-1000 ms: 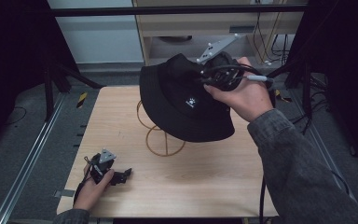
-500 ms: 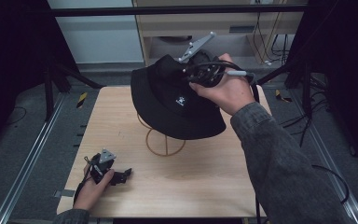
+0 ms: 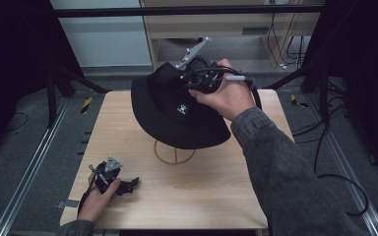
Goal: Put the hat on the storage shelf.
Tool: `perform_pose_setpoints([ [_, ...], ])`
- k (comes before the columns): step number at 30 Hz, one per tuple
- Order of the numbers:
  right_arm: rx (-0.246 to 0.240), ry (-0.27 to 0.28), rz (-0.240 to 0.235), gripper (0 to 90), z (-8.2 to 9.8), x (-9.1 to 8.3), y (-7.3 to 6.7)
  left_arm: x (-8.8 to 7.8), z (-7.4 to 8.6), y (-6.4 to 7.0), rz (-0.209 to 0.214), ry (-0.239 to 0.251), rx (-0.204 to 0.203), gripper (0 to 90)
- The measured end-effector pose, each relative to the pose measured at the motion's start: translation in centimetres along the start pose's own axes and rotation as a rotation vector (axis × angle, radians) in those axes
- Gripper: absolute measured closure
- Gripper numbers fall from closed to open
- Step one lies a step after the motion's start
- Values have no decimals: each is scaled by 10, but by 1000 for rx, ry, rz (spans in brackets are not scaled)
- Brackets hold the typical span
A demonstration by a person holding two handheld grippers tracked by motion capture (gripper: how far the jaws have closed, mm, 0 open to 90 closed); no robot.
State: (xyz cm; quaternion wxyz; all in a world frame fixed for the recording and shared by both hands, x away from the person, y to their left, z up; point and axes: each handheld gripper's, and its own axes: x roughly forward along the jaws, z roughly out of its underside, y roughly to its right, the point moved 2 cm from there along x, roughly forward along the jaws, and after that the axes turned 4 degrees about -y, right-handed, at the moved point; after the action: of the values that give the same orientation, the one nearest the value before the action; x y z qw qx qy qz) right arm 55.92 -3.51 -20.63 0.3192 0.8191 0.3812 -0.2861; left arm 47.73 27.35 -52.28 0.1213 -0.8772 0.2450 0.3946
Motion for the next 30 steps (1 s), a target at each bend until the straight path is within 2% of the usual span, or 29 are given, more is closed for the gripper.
perform_pose_setpoints([
  [16, 19, -43, -38, 885, -7, 30, 0, 0, 0, 0, 2, 0, 2, 0],
  [30, 28, -59, -60, 882, -7, 43, -5, 0, 0, 0, 3, 1, 2, 0],
])
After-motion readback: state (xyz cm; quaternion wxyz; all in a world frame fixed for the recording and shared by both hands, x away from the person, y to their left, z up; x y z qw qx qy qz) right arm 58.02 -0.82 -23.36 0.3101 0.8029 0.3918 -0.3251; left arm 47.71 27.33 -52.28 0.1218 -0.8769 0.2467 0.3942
